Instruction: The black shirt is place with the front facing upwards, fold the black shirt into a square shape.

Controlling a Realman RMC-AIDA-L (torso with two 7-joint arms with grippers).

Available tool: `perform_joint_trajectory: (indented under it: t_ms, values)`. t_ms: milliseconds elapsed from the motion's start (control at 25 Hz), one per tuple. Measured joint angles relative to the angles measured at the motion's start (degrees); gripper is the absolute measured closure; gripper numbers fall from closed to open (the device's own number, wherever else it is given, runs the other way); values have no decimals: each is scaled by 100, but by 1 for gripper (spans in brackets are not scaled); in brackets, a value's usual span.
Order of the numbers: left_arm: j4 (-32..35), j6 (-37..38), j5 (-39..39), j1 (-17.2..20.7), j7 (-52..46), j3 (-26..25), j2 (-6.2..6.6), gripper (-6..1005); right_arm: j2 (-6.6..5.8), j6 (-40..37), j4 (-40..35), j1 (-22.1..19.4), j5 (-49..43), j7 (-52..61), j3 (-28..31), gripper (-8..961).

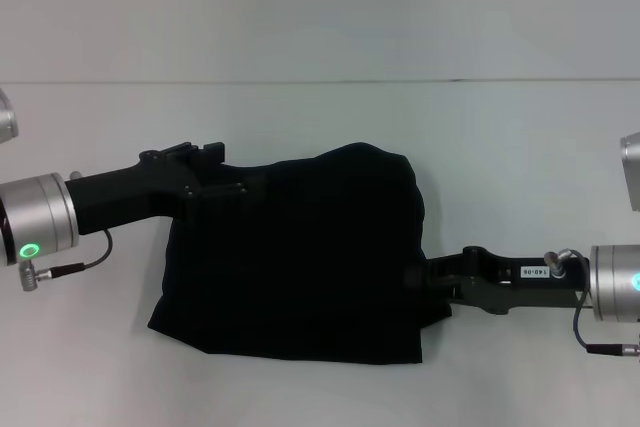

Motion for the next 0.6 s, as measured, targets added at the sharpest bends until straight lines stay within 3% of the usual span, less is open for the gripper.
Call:
perform_joint_trajectory:
  t_ms: [480, 600]
  values:
    - [0, 0, 0, 16, 5, 11, -31, 79, 90, 62, -52, -156, 98, -533, 315, 917]
    - [0, -1, 0, 18, 5, 8, -37, 79, 72, 29, -65, -267, 99, -587, 343, 931]
